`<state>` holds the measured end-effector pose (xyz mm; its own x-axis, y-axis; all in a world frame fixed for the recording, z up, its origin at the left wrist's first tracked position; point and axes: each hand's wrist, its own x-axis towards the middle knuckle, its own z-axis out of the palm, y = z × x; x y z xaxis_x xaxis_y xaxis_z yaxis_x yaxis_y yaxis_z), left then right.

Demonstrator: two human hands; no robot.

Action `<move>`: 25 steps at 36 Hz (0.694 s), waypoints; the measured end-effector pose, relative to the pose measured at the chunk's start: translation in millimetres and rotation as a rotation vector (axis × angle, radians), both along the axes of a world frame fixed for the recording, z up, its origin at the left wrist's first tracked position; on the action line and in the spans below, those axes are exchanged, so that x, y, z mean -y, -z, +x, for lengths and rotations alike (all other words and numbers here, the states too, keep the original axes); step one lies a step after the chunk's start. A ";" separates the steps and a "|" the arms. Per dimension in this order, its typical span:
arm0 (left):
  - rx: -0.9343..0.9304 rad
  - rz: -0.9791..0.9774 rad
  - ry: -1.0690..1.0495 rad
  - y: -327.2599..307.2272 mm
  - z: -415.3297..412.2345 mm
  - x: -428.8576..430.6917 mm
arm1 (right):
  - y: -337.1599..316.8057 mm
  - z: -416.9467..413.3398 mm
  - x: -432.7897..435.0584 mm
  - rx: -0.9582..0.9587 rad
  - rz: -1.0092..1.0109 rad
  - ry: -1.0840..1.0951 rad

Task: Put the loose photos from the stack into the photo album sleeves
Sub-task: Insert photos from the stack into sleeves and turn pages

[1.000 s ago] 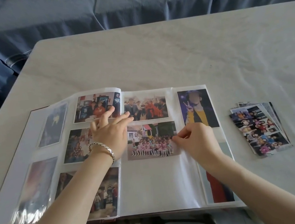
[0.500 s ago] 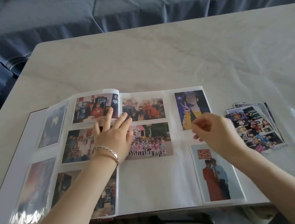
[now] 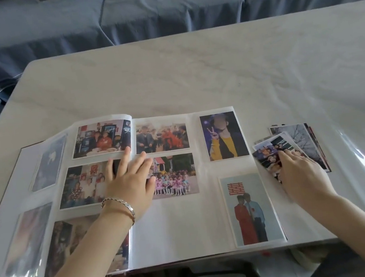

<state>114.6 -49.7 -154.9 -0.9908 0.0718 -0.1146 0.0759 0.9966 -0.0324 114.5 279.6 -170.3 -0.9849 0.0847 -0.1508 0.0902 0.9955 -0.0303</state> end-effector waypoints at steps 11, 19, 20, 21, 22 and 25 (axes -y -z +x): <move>-0.020 0.028 0.008 0.4 -0.5 1.0 | -1.2 5.3 0.4 0.021 0.103 -0.139; -0.031 0.052 0.013 0.7 -0.6 1.3 | -8.8 7.1 5.0 0.054 0.123 -0.120; -0.035 0.061 0.014 0.7 -0.4 1.4 | -7.6 8.6 7.6 0.077 0.158 -0.128; -0.038 0.068 0.015 0.7 -0.4 1.5 | -6.4 9.9 10.2 0.094 0.200 -0.144; -0.041 0.074 0.016 0.6 -0.6 1.5 | -6.0 10.1 11.4 0.098 0.231 -0.154; -0.045 0.070 0.019 0.9 -0.3 1.8 | -9.4 7.3 7.4 0.045 0.139 -0.072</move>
<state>114.3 -51.5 -155.8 -0.9932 0.0973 -0.0638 0.0953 0.9949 0.0334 121.8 272.1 -160.9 -0.9817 0.0378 -0.1866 0.0171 0.9937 0.1111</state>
